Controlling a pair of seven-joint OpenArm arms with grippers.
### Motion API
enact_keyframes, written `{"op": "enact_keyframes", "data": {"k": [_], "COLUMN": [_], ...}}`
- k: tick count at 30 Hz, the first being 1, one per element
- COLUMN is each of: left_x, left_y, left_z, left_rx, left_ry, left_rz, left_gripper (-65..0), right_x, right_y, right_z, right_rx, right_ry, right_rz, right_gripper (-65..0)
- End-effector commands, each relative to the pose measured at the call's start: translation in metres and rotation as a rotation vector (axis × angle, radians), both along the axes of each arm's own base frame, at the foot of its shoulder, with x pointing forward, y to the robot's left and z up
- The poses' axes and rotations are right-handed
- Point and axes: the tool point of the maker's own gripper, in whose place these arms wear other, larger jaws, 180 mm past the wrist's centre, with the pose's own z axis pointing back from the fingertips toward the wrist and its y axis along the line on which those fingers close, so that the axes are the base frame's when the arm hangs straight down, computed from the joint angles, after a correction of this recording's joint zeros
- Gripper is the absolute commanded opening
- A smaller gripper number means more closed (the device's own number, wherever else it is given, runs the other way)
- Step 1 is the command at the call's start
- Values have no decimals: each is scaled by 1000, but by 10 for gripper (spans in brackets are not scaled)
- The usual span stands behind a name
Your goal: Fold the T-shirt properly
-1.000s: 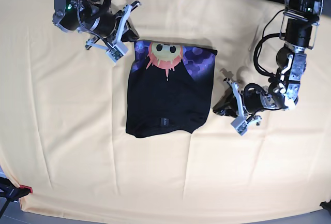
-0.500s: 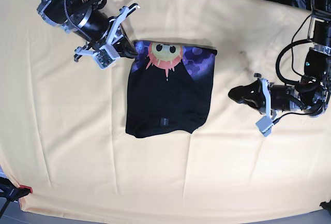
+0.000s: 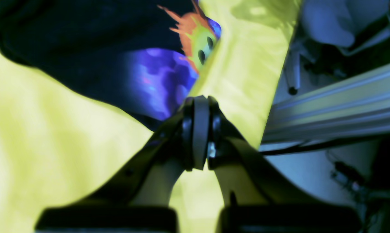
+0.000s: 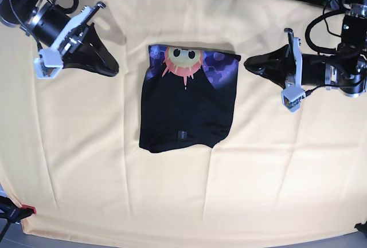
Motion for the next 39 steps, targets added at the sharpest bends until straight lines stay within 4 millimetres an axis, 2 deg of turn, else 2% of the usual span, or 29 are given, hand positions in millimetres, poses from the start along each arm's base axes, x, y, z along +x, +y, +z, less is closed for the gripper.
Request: {"op": "enact_keyframes", "data": {"k": [1, 9, 12, 15, 21, 25, 28, 31, 35, 37, 39], "left_x": [-1, -44, -66, -88, -136, -177, -212, -238, -253, -264, -278], "left_y": [3, 24, 30, 33, 41, 46, 42, 38, 38, 38, 38], "left_z": [12, 13, 13, 13, 14, 8, 6, 6, -11, -27, -48], "left_rx": [-16, 25, 59, 98, 221, 264, 251, 229, 211, 187, 174], "left_ry": [-33, -8, 8, 34, 108, 258, 379, 488, 579, 651, 728], "left_rz": [3, 86, 101, 109, 124, 142, 139, 177, 255, 305, 346], "left_gripper": [-650, -650, -650, -650, -650, -650, -650, -650, -650, -650, -650], "right_x": [-7, -59, -85, -108, -152, -185, -210, -227, -240, -253, -271], "right_y": [-4, -81, -100, -109, -112, -111, -111, -113, -101, -88, -84], "right_z": [8, -25, -35, -41, -52, -55, -55, -59, -77, -89, -110], "right_rx": [5, -208, -270, -306, -343, -358, -370, -359, -260, -178, -182], "right_ry": [-17, 217, 319, 405, 579, 702, 795, 870, 951, 1015, 1089], "right_rz": [5, -187, -230, -246, -224, -203, -184, -160, -104, -74, -62], "right_gripper": [-650, -650, -650, -650, -650, -650, -650, -650, -650, -650, -650]}}
